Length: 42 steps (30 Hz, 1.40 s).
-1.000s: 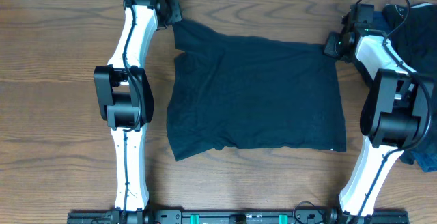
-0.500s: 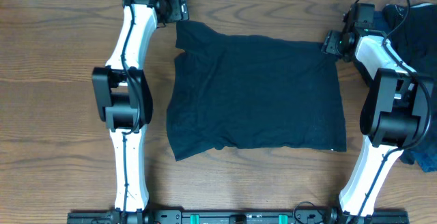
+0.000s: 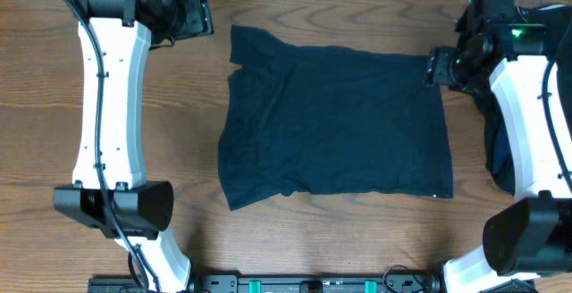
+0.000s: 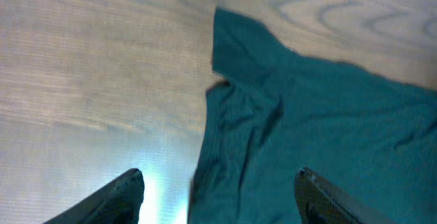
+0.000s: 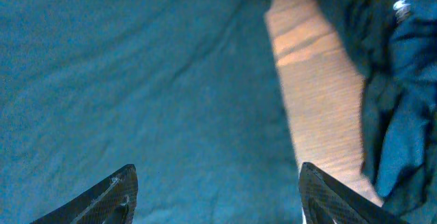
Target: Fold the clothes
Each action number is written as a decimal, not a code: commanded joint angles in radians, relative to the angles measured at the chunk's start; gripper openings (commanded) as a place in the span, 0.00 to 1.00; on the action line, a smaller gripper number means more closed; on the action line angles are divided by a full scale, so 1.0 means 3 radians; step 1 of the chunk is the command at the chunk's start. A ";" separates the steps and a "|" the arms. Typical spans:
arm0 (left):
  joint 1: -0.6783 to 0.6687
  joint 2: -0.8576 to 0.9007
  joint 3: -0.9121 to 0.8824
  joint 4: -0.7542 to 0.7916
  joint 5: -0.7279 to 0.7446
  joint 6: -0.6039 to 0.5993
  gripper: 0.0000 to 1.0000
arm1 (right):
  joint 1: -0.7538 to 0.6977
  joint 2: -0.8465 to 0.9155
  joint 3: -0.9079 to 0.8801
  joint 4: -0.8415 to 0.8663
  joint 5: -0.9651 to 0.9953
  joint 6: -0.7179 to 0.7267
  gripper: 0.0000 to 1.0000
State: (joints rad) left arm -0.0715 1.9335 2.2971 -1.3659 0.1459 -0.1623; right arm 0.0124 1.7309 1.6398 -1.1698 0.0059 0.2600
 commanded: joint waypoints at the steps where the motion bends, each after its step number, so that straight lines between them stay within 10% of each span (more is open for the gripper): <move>1: 0.0025 0.0125 -0.0039 -0.0069 -0.0113 -0.0069 0.51 | 0.0116 0.0135 -0.0058 0.0020 -0.0036 0.0081 0.74; 2: 0.0025 0.0135 -0.0081 -0.0046 -0.0113 -0.0076 0.12 | 0.0144 0.0146 -0.0086 0.0067 -0.0034 0.0080 0.73; 3: 0.0025 0.0154 -0.0160 0.0020 -0.0113 -0.0078 0.06 | 0.0165 0.0158 -0.0118 0.0121 -0.0036 0.0080 0.73; 17: 0.0025 0.0350 -0.2094 0.2139 0.0308 -0.0078 0.06 | 0.0206 0.0179 -0.0587 0.0553 -0.0036 0.0080 0.73; 42: -0.0095 0.0674 -0.2920 0.3295 0.0259 -0.0427 0.07 | 0.0206 0.0179 -0.0589 0.0633 -0.0036 0.0078 0.72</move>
State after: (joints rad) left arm -0.1074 2.1048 1.4250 -0.3599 0.2832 -0.2863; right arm 0.0658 1.7775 1.4693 -0.9810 -0.0044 0.2710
